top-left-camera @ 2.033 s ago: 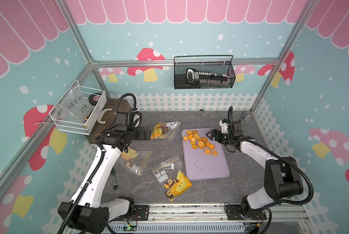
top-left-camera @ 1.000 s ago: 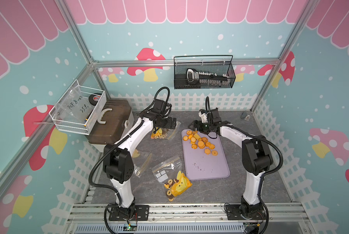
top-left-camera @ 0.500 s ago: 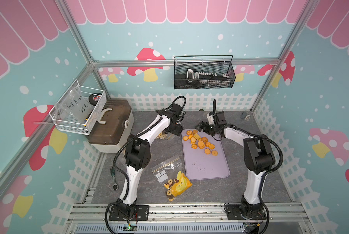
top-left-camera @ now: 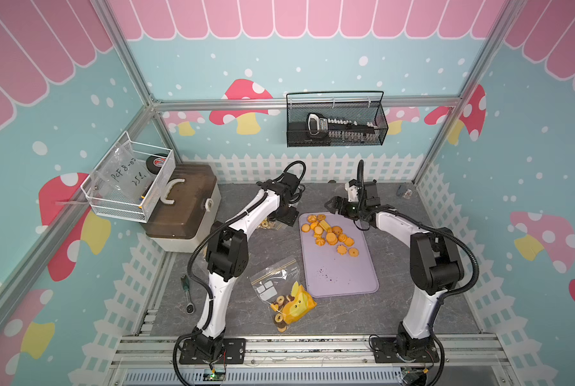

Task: Pour cookies out of the ziploc bag
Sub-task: Adjust the ziploc bag at the center of the board.

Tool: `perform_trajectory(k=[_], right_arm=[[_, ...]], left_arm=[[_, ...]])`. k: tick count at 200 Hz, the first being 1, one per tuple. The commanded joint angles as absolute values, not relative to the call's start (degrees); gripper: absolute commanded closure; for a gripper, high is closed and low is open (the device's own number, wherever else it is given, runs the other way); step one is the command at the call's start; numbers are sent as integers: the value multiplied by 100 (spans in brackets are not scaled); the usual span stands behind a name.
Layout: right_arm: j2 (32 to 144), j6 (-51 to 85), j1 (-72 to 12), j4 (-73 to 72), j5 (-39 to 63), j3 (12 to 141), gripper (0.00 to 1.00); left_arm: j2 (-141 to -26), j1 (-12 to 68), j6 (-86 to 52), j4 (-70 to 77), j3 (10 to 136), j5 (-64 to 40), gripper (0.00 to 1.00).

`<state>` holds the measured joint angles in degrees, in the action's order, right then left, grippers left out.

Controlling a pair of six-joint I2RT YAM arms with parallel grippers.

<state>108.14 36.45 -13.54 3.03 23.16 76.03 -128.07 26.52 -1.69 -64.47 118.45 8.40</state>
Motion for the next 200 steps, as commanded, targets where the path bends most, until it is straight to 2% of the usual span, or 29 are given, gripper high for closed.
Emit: perform_trajectory(k=[1, 72, 93, 162, 200], right_arm=[[10749, 3608, -1328, 183, 2397, 7488, 7], [10652, 3603, -1213, 185, 2427, 7364, 8], [10660, 3607, -1199, 180, 2459, 7357, 8], [10714, 3664, -1182, 132, 2522, 7339, 8], [10679, 3647, -1161, 138, 2514, 7324, 8]], left_arm=[[-12997, 2672, -161, -6457, 11979, 888, 17], [-12993, 2672, -378, -5755, 11600, 904, 25], [-12973, 2673, -378, -5667, 11547, 965, 30], [-12796, 2759, -395, -5221, 11101, 1213, 28], [-12783, 2760, -448, -5095, 11098, 1322, 30]])
